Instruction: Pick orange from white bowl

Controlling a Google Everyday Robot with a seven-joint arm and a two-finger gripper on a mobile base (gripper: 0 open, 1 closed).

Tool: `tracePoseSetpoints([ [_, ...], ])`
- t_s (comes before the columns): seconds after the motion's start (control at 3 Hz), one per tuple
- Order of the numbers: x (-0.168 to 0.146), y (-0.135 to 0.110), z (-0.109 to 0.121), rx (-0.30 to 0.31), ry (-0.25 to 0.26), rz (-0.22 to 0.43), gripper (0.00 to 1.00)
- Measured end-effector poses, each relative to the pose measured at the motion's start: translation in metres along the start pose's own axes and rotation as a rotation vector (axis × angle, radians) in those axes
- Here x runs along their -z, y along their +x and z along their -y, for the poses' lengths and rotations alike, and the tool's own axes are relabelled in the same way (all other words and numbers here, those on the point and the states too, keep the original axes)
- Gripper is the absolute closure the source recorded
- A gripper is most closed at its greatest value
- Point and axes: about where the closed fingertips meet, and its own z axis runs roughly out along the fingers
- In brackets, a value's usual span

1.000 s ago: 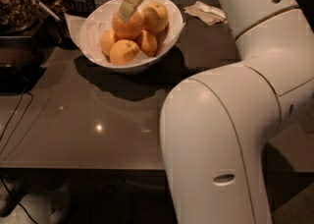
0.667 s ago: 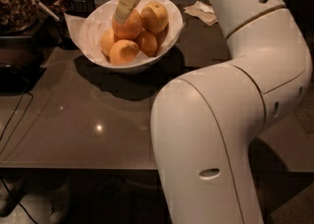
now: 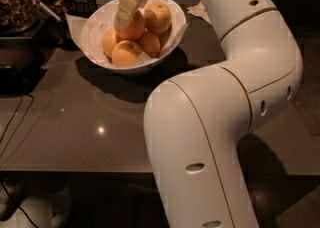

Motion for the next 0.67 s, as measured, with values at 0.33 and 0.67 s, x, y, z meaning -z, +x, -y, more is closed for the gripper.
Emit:
tracePoseSetpoints([
  [0.33, -0.009, 0.0058, 0.0031, -0.019, -0.016, -0.01, 0.31],
  [0.67, -0.0186, 0.0117, 0.0062, -0.038, -0.03, -0.023, 0.3],
])
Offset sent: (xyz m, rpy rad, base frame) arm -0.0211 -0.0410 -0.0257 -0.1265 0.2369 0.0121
